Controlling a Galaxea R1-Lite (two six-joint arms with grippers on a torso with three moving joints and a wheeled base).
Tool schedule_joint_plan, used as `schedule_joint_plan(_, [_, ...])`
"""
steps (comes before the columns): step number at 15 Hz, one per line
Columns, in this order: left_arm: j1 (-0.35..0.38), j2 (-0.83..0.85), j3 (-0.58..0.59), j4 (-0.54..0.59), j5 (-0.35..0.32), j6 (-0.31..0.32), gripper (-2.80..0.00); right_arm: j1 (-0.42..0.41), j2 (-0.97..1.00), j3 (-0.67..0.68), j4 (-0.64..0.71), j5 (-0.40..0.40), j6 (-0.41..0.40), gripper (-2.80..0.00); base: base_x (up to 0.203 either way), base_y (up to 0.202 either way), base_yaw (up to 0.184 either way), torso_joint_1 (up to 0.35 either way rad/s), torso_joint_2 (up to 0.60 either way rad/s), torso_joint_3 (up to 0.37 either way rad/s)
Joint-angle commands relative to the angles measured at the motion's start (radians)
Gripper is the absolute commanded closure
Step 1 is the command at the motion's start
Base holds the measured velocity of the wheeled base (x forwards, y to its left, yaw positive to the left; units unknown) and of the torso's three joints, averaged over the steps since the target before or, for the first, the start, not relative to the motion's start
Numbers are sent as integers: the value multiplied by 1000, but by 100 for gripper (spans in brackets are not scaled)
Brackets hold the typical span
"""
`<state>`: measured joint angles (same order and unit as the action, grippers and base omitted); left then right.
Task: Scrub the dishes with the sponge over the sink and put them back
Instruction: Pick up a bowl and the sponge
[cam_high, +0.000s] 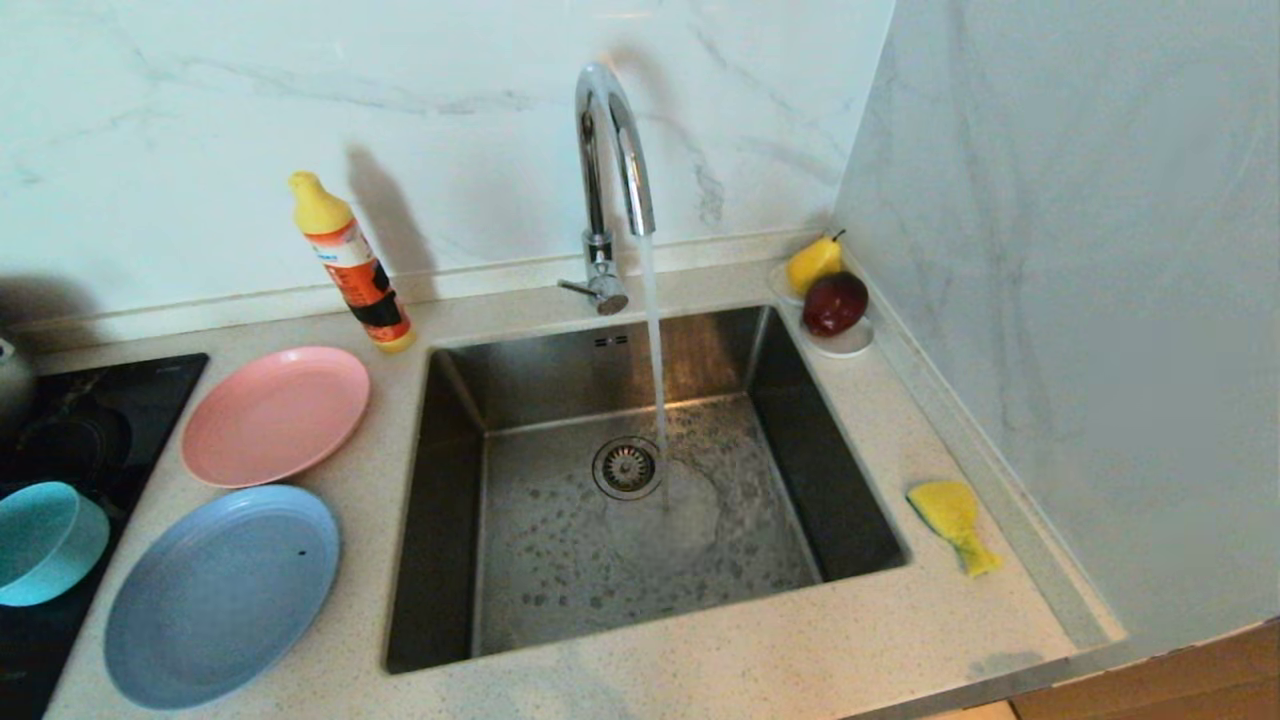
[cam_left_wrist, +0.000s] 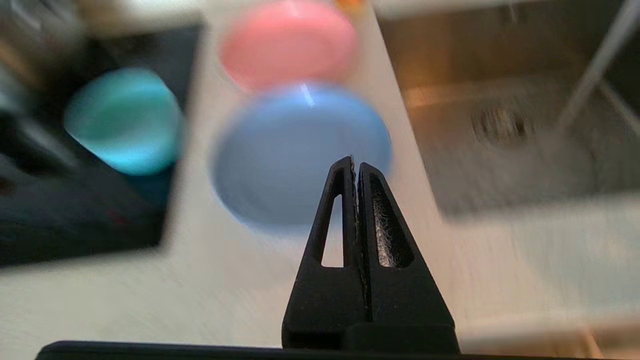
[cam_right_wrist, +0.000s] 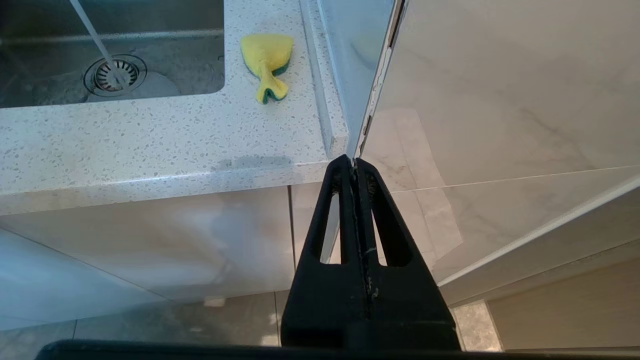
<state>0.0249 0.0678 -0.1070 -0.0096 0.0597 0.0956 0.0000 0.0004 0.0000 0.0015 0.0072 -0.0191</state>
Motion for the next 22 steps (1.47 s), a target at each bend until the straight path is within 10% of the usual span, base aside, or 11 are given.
schedule_joint_plan(1, [-2, -67, 113, -6, -60, -21, 0, -1, -2, 0, 0, 0, -1, 0, 0, 0, 0, 0, 0, 0])
schedule_joint_plan(22, [-2, -68, 125, -9, -80, -40, 0, 0, -2, 1, 2, -3, -4, 0, 0, 0, 0, 0, 0, 0])
